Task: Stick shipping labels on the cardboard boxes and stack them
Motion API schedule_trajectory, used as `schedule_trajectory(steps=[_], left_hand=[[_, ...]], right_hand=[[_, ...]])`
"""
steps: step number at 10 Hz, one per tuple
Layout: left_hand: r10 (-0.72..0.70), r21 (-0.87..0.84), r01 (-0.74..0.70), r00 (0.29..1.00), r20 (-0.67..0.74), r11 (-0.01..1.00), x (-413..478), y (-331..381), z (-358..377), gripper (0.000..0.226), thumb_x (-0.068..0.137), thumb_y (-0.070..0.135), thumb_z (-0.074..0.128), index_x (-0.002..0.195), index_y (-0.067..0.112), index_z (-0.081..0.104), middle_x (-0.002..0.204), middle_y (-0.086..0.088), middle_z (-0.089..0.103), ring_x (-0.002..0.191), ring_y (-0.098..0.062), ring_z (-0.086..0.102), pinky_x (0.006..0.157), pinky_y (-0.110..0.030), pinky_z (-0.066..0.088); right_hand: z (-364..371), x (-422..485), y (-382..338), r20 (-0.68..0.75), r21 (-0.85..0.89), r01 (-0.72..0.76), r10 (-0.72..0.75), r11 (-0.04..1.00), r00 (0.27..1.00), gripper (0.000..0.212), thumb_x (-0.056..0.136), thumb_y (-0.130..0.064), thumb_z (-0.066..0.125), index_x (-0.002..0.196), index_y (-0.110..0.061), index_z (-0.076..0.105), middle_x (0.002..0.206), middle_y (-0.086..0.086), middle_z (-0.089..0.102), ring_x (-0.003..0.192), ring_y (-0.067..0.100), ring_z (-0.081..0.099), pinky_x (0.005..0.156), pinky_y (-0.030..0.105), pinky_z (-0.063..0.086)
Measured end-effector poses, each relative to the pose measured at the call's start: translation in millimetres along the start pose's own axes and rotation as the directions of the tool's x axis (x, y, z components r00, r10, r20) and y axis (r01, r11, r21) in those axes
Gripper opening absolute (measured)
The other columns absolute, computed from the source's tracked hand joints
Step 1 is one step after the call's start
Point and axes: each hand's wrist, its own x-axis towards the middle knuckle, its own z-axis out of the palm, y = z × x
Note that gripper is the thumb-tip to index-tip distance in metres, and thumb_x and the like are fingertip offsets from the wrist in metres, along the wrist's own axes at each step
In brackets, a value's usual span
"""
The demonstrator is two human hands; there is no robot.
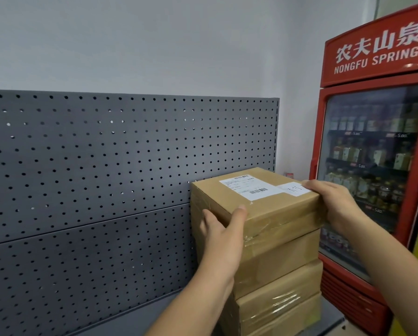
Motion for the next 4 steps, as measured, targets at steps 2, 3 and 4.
schedule_trajectory(steps=[2, 3, 4], left_hand=[[0.063, 0.087, -0.059, 0.997, -0.041, 0.994, 11, 7, -24, 0.076, 0.103, 0.056, 0.044, 0.165, 0.029, 0.009, 0.171, 0.008, 0.011, 0.155, -0.016, 0.02, 0.126, -0.043, 0.023], [0.116, 0.15, -0.108, 0.993, -0.04, 0.983, 17, 10, -40, 0.068, 0.104, 0.055, 0.042, 0.163, 0.029, 0.018, 0.168, 0.008, 0.021, 0.151, -0.015, 0.029, 0.124, -0.041, 0.027], [0.212, 0.277, -0.195, 0.977, -0.03, 0.941, 16, 14, -60, 0.061, 0.105, 0.044, 0.048, 0.159, 0.03, 0.027, 0.16, 0.011, 0.033, 0.137, -0.004, 0.044, 0.117, -0.033, 0.034]], right_hand=[[2, -9, -20, -0.012, -0.392, 0.355, -0.391, 0.849, 0.92, 0.024, 0.098, -0.023, 0.059, 0.116, -0.014, 0.072, 0.103, -0.003, 0.068, 0.1, 0.016, 0.062, 0.091, 0.041, 0.056], [6, -21, -35, 0.057, -0.488, 0.45, -0.487, 0.748, 0.871, 0.025, 0.099, -0.024, 0.056, 0.116, -0.015, 0.072, 0.104, -0.003, 0.069, 0.098, 0.013, 0.063, 0.091, 0.039, 0.056], [16, -35, -47, 0.166, -0.553, 0.555, -0.57, 0.622, 0.805, 0.023, 0.098, -0.023, 0.056, 0.114, -0.017, 0.072, 0.107, -0.006, 0.068, 0.099, 0.011, 0.06, 0.089, 0.035, 0.052]])
